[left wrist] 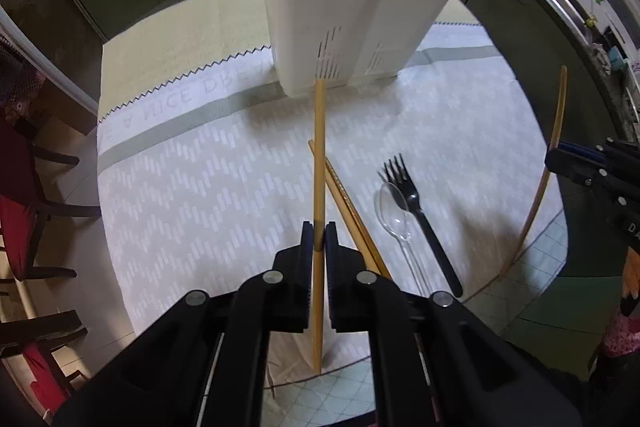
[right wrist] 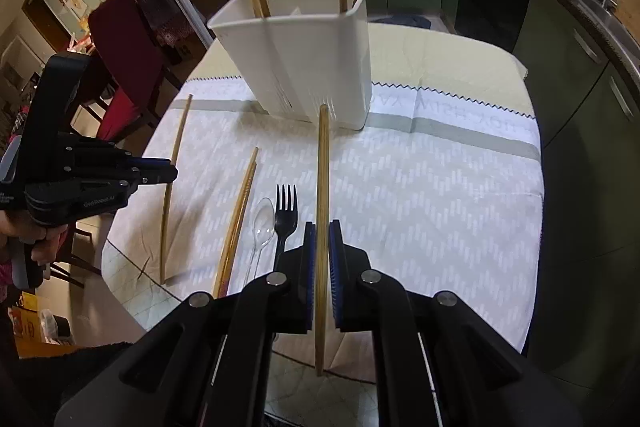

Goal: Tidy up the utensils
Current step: 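Lift both held chopsticks and carry them over the white holder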

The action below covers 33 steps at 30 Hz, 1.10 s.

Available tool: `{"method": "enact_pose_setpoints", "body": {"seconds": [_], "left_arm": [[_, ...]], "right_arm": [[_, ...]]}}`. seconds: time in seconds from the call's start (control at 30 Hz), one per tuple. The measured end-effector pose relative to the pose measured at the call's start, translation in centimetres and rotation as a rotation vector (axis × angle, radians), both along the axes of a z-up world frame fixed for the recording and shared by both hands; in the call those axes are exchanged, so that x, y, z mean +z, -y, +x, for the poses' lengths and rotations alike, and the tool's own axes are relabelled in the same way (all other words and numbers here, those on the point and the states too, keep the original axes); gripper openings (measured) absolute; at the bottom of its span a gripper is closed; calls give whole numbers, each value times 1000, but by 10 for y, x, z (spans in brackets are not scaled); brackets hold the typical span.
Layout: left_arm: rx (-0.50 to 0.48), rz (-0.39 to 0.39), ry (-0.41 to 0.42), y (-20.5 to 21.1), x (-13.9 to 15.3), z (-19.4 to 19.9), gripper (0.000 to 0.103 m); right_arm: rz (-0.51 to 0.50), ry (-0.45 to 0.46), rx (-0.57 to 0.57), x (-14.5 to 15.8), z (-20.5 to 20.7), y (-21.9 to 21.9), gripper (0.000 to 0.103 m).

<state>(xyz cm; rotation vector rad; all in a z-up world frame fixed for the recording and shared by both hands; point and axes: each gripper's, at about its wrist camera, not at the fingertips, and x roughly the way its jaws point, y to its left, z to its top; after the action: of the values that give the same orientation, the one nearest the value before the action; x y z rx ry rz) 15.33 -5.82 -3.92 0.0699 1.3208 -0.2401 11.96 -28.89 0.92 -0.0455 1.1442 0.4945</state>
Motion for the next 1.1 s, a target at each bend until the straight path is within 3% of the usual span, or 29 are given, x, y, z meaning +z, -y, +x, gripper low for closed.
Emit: {"method": "enact_pose_setpoints", "body": {"seconds": [0.4, 0.77, 1.1], "left_arm": [[-19, -30, 82, 5, 36, -24, 6], [-29, -57, 168, 8, 79, -30, 6], [-25, -89, 354, 11, 181, -13, 6]], "right_arm": [[54, 120, -3, 42, -30, 18, 7], [85, 199, 14, 87, -25, 13, 7], [98, 237, 7, 124, -11, 11, 7]]}}
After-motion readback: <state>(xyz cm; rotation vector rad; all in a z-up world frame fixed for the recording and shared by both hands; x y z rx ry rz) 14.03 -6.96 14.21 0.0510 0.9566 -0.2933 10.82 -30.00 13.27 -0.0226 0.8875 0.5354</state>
